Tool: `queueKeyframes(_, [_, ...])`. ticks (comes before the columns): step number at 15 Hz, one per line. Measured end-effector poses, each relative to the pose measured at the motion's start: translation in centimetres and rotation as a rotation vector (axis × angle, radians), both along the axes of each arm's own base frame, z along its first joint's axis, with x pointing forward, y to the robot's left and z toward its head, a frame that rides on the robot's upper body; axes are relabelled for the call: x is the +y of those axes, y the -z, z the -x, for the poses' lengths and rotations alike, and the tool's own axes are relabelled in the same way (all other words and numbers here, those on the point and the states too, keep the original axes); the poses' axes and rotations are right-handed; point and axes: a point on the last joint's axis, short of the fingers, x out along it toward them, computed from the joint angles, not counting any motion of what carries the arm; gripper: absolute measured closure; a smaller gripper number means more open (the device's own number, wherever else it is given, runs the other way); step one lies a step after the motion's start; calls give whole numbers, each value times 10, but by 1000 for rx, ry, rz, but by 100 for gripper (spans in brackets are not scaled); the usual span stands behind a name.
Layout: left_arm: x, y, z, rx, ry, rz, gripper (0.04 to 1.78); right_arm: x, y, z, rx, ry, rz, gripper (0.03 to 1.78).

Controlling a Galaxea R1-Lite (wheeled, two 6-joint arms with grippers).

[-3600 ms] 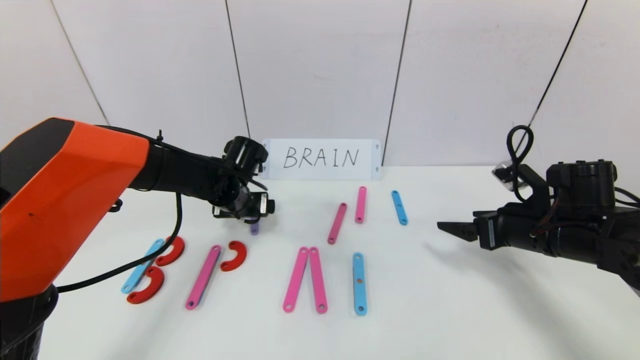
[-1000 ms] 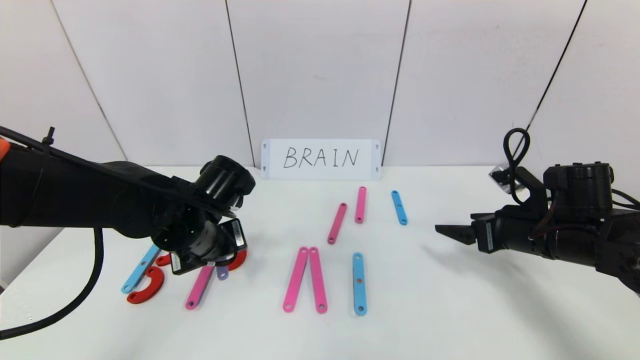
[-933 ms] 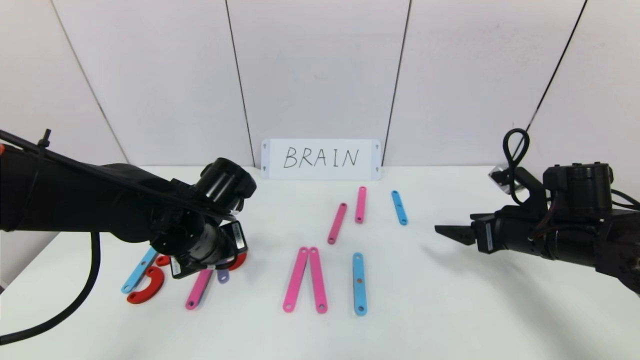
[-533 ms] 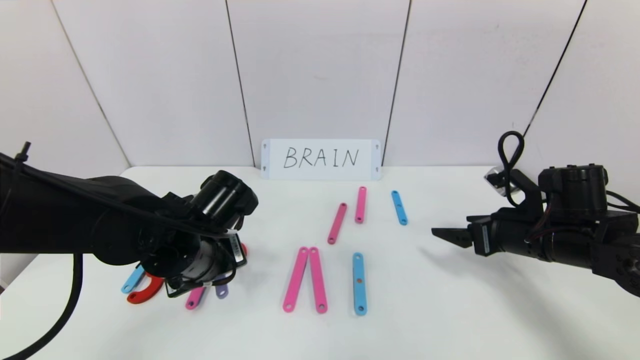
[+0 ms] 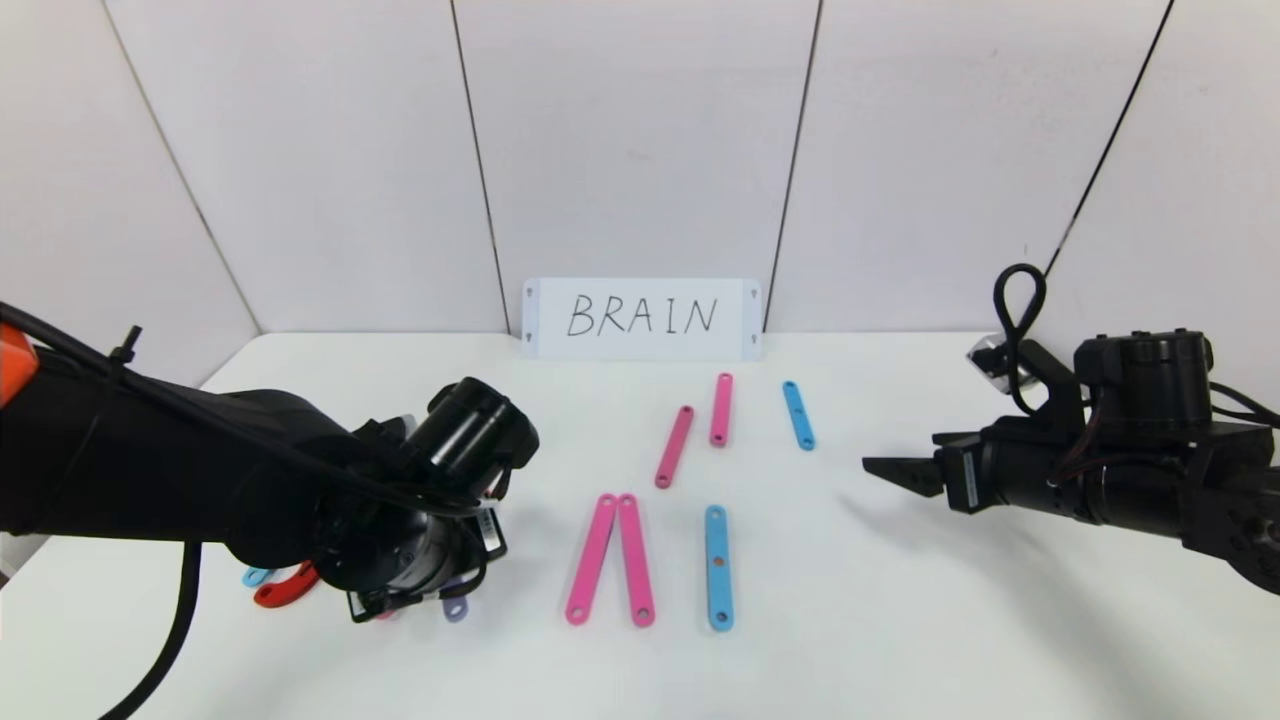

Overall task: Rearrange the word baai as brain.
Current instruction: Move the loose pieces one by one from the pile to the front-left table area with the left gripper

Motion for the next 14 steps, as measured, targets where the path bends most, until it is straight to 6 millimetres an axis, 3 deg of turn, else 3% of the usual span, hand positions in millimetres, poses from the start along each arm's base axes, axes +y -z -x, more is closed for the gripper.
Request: queueKeyframes(14, [-3, 24, -7, 17, -32, -62, 155, 2, 3, -1, 12, -6, 1, 8])
